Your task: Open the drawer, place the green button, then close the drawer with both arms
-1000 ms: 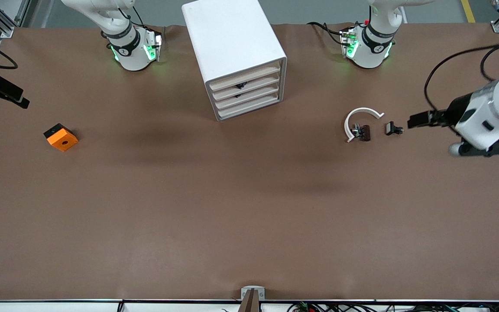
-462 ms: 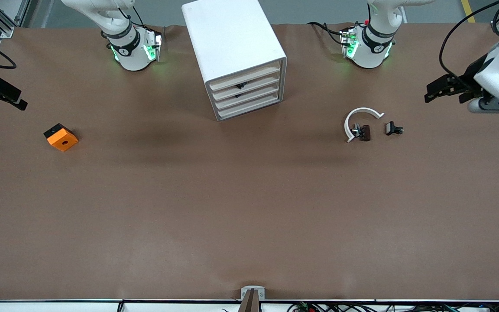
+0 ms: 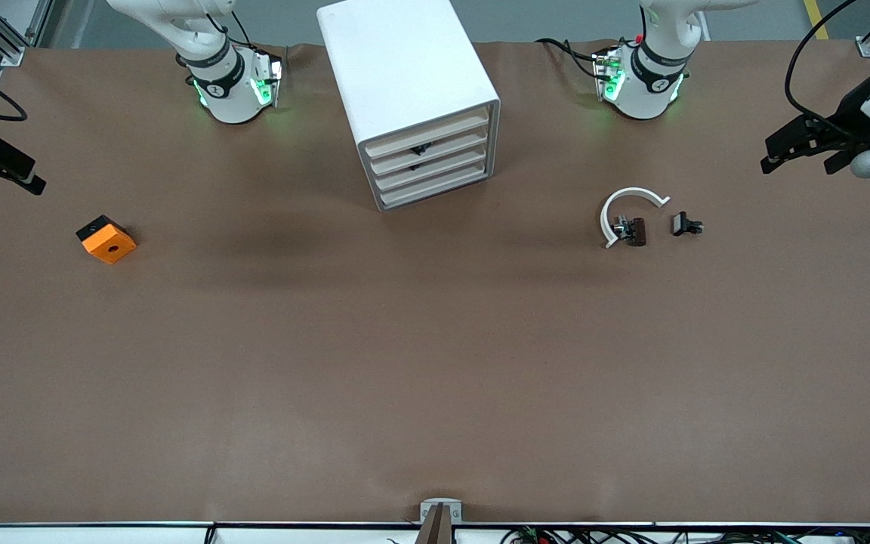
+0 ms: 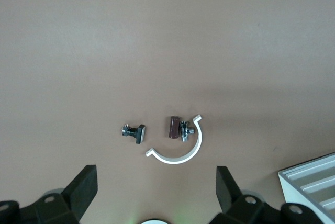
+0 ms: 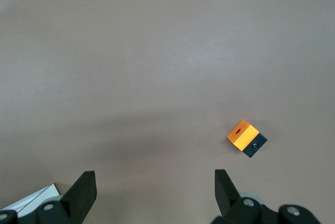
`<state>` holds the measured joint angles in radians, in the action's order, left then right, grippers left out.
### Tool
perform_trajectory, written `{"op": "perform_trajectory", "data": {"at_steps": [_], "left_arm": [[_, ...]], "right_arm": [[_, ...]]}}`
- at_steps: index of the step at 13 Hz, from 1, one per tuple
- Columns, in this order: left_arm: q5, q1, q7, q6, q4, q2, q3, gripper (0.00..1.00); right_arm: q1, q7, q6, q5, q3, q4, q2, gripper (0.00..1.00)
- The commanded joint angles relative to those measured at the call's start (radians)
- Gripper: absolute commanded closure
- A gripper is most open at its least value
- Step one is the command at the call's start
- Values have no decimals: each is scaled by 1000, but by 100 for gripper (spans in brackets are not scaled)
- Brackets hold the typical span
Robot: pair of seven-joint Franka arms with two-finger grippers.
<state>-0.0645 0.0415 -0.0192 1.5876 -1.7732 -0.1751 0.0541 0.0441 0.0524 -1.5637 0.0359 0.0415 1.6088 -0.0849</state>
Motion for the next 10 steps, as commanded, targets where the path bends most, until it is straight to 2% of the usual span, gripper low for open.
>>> {"op": "perform_trajectory", "data": {"at_steps": [1,3,10], "left_arm": [[22,-2,-2,-12,55,23,6,0],[22,-2,-2,-49,77,32,7,0],[22,-5,2,-51,93,34,7,0]], "right_arm": [[-6,9,-13,-19,1,20,-26,0],[-9,7,-12,-62,0,20,-27,0],[-9,11,-4,-64,1,6,-26,0]]}}
